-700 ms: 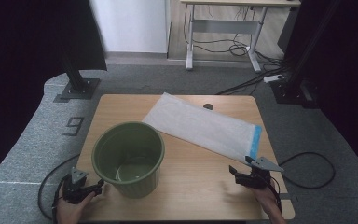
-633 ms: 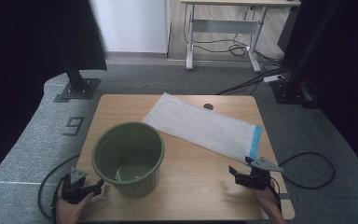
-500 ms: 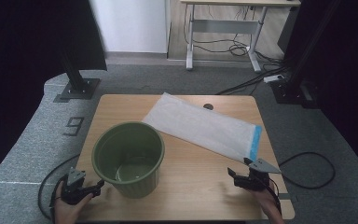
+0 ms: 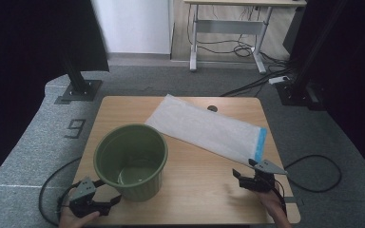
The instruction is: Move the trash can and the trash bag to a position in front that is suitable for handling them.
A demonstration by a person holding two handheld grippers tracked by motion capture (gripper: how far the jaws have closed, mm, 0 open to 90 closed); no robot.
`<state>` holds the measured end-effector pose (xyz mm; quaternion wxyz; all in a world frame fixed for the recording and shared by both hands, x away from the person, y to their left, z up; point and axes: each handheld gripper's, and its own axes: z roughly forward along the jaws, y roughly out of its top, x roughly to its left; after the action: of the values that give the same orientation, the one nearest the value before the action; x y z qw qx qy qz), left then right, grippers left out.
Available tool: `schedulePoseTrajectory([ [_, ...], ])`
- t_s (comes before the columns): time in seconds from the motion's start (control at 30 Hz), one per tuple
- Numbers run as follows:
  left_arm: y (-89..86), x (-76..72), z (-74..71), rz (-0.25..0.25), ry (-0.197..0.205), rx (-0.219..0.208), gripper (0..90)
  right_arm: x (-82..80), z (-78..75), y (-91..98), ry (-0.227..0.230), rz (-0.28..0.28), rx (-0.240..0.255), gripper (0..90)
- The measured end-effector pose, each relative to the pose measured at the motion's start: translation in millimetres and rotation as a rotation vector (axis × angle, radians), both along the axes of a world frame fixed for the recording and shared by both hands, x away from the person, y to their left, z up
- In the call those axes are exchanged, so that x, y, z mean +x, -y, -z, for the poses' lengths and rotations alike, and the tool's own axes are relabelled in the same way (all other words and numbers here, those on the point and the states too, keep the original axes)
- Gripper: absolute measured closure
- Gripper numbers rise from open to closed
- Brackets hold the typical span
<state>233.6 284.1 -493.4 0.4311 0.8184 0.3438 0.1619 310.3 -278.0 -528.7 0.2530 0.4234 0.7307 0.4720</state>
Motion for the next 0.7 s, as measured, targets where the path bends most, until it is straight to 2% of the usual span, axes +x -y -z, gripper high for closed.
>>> schedulePoseTrajectory([
  [0.03, 4.8, 1.8, -0.7, -0.001, 0.004, 0.019, 11.5, 0.2, -0.7, 0.6, 0.000, -0.002, 0.005, 16.1],
  [0.13, 12.3, 7.9, -0.9, 0.022, 0.013, 0.003, 13.6, 0.7, -1.1, 1.0, -0.001, 0.004, 0.016, 16.2],
  [0.27, 23.2, 18.9, -0.7, 0.038, 0.021, 0.005, 14.0, -1.0, 1.4, 0.6, -0.008, 0.004, 0.000, 16.2],
  [0.43, 37.6, 33.7, -1.1, 0.069, 0.018, -0.006, 14.3, 0.7, 2.1, -0.6, -0.009, 0.008, 0.005, 16.3],
  [0.5, 47.5, 42.5, -1.7, 0.080, 0.021, 0.009, 14.4, 0.2, 2.0, -1.5, -0.006, -0.001, -0.003, 16.3],
  [0.7, 65.1, 50.9, -2.1, 0.081, 0.032, 0.043, 14.4, -4.8, 3.2, -1.7, -0.009, -0.021, -0.015, 16.4],
])
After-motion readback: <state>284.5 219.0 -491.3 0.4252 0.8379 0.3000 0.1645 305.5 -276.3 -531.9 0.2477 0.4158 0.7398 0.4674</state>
